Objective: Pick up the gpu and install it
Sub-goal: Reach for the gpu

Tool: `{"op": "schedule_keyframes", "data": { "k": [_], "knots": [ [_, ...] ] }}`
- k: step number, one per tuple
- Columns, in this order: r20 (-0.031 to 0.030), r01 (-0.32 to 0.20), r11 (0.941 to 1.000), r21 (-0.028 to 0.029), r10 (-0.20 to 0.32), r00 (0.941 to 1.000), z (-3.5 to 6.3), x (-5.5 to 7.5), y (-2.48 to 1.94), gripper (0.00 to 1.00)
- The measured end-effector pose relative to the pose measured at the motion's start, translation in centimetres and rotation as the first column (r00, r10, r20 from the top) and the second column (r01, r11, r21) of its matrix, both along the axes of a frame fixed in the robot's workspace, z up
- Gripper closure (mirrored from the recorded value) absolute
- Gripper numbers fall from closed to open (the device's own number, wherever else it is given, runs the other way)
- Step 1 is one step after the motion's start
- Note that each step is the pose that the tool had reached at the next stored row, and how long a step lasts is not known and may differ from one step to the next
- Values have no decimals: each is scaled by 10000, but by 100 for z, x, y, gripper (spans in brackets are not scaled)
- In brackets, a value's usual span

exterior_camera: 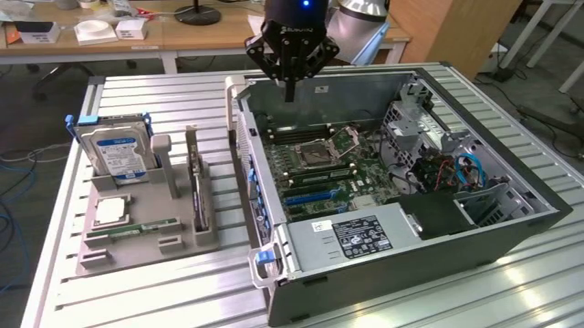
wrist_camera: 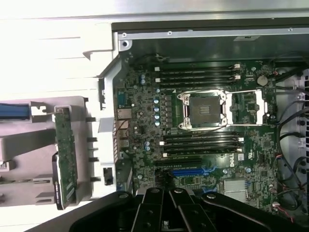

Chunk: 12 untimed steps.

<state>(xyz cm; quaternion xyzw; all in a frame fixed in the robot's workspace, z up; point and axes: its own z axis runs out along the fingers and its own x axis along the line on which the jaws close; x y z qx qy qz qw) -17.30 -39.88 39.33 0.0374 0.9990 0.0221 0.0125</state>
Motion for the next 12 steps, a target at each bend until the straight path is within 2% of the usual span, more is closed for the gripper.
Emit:
{"op": "schedule_keyframes", "data": {
  "k": [12],
  "knots": [
    [1,2,10000,0,-2,10000,-1,-265,0,90]
  ]
}}
